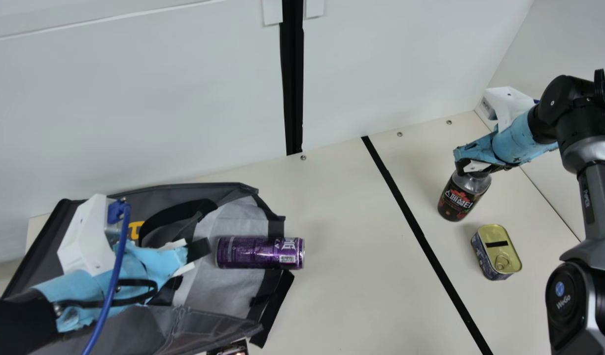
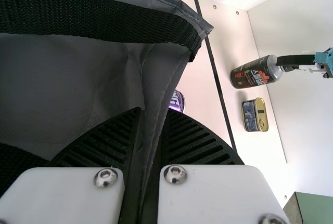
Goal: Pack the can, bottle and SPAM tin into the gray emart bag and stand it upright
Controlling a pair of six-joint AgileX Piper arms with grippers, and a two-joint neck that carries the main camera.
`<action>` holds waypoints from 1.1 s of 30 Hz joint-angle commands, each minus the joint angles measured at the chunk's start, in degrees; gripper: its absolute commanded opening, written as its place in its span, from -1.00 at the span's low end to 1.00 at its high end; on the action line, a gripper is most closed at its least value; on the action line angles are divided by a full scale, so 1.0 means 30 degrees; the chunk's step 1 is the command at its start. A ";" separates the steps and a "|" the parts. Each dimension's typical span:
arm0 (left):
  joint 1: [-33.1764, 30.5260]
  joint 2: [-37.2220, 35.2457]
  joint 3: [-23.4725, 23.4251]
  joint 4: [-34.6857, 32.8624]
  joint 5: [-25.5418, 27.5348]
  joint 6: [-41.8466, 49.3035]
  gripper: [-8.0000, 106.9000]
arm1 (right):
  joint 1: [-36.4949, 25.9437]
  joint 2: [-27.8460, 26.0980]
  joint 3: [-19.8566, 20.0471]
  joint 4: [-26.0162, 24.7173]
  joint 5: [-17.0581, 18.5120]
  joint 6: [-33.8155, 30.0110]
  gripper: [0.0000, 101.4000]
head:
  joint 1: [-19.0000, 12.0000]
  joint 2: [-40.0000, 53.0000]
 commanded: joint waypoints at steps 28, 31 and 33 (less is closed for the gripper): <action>0.0000 0.0000 0.0000 0.0000 0.0000 0.0000 -1.00 | 0.0078 -0.1645 0.0292 0.2299 0.0030 -0.3411 -1.00 | -0.0433 -0.0016; 0.0000 0.0000 0.0000 0.0000 0.0000 0.0000 -1.00 | 0.0192 -0.1915 0.0534 0.2522 0.0030 -0.3973 -1.00 | -0.0433 -0.0016; 0.0000 0.0000 0.0000 0.0000 0.0000 0.0000 -1.00 | 0.0300 -0.2109 0.0703 0.2652 0.0030 -0.4316 -1.00 | -0.0433 -0.0016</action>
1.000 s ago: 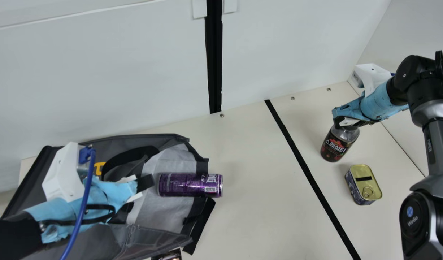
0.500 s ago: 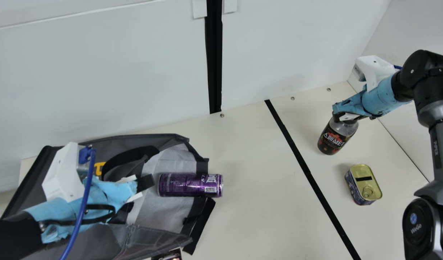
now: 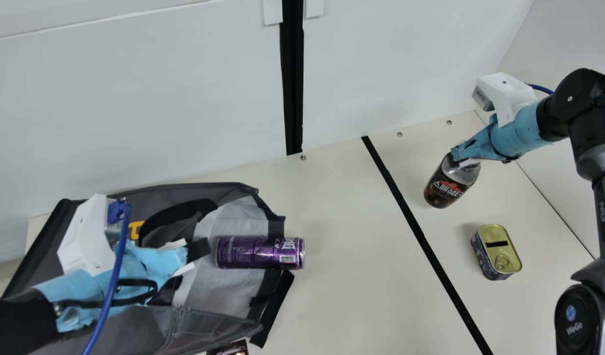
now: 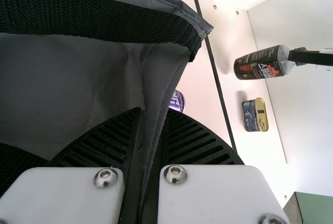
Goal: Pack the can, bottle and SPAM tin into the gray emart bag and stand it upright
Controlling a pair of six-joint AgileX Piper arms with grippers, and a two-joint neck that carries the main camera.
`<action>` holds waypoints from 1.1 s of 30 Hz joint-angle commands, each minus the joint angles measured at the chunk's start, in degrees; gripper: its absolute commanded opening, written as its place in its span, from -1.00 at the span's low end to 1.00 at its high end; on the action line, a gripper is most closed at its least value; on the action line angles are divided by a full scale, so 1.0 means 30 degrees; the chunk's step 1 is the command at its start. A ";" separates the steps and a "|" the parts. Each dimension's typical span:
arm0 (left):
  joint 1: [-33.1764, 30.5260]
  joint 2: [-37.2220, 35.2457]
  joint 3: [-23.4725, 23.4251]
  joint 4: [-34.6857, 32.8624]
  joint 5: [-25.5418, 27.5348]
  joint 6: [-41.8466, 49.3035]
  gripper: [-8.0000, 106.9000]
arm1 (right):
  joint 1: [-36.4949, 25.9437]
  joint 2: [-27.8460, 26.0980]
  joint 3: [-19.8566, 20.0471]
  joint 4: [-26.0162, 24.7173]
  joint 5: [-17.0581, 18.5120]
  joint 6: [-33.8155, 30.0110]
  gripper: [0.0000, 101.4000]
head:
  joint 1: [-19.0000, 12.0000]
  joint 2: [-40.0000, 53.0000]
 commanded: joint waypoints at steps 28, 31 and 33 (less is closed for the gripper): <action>0.0000 0.0000 0.0000 0.0000 0.0000 0.0000 -1.00 | 0.3440 -0.2807 0.2973 0.0492 -0.0026 -0.3946 -1.00 | -0.0462 -0.0016; 0.0000 0.0000 0.0000 0.0000 0.0000 0.0000 -1.00 | 0.3726 -0.2974 0.3164 0.0632 -0.0026 -0.4577 -1.00 | -0.0462 -0.0016; 0.0000 0.0000 0.0000 0.0000 0.0000 0.0000 -1.00 | 0.3916 -0.3086 0.3334 0.0745 -0.0026 -0.5042 -1.00 | -0.0462 -0.0016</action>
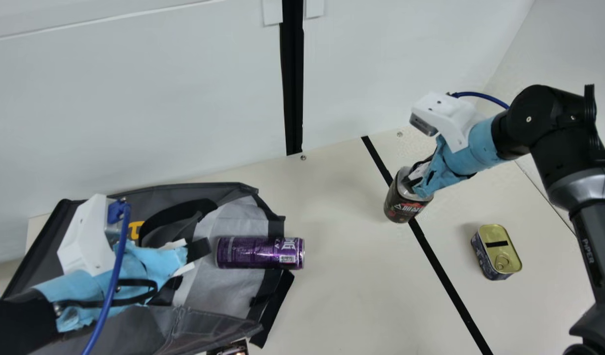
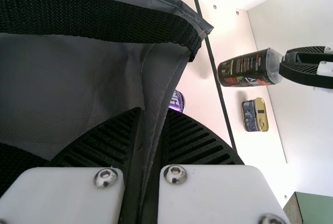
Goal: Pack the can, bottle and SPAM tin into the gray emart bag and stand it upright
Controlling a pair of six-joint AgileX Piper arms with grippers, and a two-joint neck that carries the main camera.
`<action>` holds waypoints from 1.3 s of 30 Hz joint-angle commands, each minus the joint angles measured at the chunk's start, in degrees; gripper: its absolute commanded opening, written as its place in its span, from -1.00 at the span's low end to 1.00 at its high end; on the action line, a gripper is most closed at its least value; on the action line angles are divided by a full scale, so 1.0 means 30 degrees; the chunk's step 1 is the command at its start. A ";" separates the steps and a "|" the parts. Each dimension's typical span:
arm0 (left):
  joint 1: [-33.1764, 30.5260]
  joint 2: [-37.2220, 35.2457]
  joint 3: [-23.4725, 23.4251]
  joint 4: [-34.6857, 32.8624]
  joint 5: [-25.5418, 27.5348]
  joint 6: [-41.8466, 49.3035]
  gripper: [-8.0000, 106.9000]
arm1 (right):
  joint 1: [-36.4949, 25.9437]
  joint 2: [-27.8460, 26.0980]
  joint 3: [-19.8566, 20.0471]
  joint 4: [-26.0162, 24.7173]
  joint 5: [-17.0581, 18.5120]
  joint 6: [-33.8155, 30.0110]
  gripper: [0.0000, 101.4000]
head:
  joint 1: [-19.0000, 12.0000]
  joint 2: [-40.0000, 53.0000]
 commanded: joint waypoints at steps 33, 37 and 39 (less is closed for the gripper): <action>0.0000 0.0000 0.0000 0.0000 0.0000 0.0000 -1.00 | 0.3690 -0.2053 0.3394 0.2655 0.0017 -0.4585 -1.00 | -0.0433 -0.0046; 0.0000 0.0000 0.0000 0.0000 0.0000 0.0000 -1.00 | 0.4265 -0.2213 0.3506 0.2949 0.0017 -0.4485 -1.00 | -0.0433 -0.0046; 0.0000 0.0000 0.0000 0.0000 0.0000 0.0000 -1.00 | 0.4539 -0.2276 0.3549 0.3114 0.0017 -0.4412 -1.00 | -0.0433 -0.0046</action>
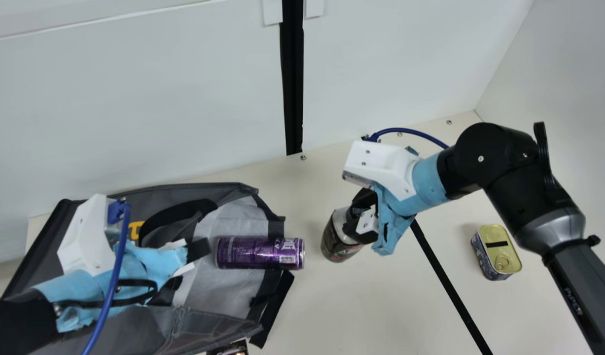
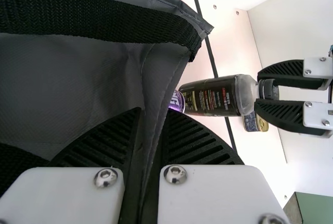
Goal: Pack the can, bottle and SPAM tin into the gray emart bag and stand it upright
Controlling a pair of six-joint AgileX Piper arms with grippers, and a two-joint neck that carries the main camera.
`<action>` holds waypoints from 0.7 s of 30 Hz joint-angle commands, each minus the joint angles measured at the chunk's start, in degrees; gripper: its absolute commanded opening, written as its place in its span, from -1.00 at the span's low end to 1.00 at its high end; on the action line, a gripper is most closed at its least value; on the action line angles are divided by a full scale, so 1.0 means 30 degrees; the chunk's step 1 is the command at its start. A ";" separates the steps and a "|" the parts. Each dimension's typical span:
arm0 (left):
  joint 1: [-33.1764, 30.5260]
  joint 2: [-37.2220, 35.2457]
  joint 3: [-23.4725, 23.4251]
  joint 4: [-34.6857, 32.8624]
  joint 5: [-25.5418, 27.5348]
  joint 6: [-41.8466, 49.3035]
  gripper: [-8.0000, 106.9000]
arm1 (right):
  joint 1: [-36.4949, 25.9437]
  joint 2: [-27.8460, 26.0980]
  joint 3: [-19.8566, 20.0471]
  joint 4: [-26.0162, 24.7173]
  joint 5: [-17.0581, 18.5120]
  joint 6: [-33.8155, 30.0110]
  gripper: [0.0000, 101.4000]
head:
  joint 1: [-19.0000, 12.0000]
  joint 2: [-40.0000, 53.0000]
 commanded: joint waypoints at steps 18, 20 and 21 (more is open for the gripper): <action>0.0000 0.0000 0.0000 0.0000 0.0000 0.0000 -1.00 | 0.2610 -0.0036 -0.0809 0.2509 -0.0005 0.2056 -1.00 | -0.0433 -0.0046; 0.0000 0.0000 0.0000 0.0000 0.0000 0.0000 -1.00 | 0.2859 0.0047 -0.1113 0.2771 -0.0005 0.2385 -1.00 | -0.0433 -0.0046; 0.0000 0.0000 0.0000 0.0000 0.0000 0.0000 -1.00 | 0.2984 0.0086 -0.1260 0.2885 -0.0005 0.2546 -1.00 | -0.0433 -0.0046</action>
